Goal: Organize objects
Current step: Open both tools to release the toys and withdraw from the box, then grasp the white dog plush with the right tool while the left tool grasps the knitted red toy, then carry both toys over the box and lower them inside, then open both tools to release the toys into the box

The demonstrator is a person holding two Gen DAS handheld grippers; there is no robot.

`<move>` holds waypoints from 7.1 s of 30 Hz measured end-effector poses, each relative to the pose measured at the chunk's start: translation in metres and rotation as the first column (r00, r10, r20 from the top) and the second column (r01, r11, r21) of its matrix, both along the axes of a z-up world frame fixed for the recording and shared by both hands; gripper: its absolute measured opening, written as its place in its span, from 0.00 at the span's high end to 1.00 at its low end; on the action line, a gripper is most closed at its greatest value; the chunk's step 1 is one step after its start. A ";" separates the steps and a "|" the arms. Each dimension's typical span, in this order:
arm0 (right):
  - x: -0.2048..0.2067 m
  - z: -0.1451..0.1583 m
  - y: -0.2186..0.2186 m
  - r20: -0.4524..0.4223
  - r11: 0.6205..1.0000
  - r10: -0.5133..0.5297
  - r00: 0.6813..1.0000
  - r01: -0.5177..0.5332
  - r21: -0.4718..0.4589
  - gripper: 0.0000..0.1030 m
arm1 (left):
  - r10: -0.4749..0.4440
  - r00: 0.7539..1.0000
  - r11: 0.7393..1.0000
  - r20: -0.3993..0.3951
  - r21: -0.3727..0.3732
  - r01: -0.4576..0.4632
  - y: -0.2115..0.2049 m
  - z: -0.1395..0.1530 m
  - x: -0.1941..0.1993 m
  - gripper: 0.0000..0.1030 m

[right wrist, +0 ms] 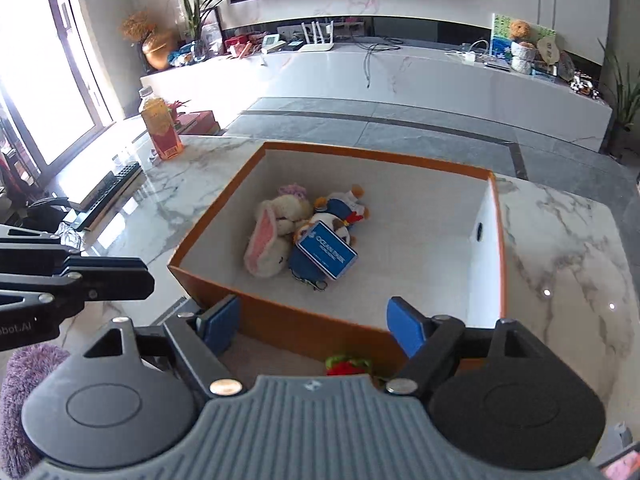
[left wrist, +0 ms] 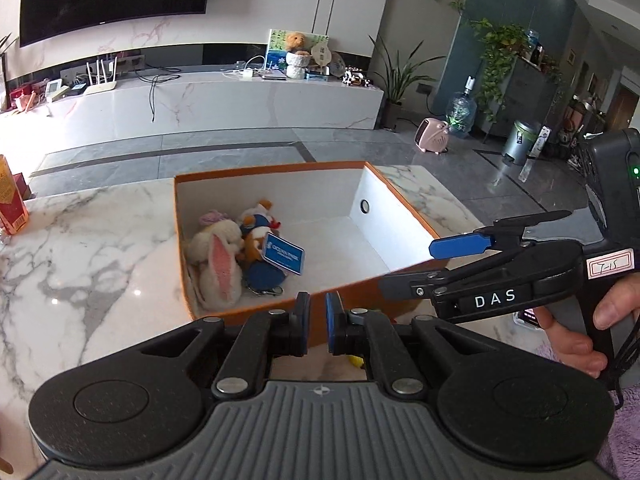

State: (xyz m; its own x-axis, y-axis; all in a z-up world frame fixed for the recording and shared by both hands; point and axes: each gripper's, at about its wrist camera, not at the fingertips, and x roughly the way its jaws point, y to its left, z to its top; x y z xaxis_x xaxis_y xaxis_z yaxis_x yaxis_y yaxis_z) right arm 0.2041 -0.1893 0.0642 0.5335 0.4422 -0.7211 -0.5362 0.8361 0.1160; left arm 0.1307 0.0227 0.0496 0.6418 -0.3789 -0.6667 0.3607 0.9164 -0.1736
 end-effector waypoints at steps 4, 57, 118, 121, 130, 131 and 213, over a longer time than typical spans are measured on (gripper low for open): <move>-0.025 -0.023 -0.026 -0.037 0.995 -0.096 0.995 0.096 0.007 0.25 | -0.003 0.999 0.999 -0.047 -0.036 0.002 -0.014 -0.019 -0.009 0.91; -0.003 -0.104 -0.073 -0.286 0.963 -0.247 0.926 0.203 -0.177 0.29 | -0.062 0.982 0.998 -0.177 -0.002 0.062 -0.086 -0.087 0.035 0.42; 0.082 -0.004 0.029 0.112 0.987 -0.082 0.990 0.096 -0.130 0.38 | 0.056 0.997 0.990 0.047 0.124 -0.061 -0.019 -0.023 0.094 0.56; 0.112 -0.023 0.041 0.070 0.979 -0.070 0.995 0.082 -0.187 0.38 | 0.049 0.999 0.988 0.020 0.143 -0.051 -0.012 -0.034 0.106 0.56; 0.177 -0.070 0.071 -0.055 0.964 -0.031 0.998 0.015 -0.265 0.38 | 0.050 0.998 0.983 -0.046 0.177 -0.041 -0.001 -0.056 0.129 0.56; 0.180 -0.074 0.074 -0.061 0.962 -0.014 0.998 -0.003 -0.274 0.37 | 0.049 0.998 0.984 -0.049 0.176 -0.039 -0.001 -0.057 0.131 0.56; 0.073 -0.022 0.019 -0.041 0.996 -0.011 0.999 0.008 -0.084 0.45 | 0.091 0.985 0.970 -0.144 0.236 -0.056 0.008 -0.040 0.092 0.45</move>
State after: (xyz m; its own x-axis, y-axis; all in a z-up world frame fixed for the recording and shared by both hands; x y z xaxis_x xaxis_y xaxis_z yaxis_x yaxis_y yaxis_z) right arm 0.2771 -0.1702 0.0425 0.5060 0.3745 -0.7770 -0.5242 0.8489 0.0677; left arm 0.2223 0.0304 0.0096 0.5461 -0.1591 -0.8225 0.2765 0.9610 -0.0023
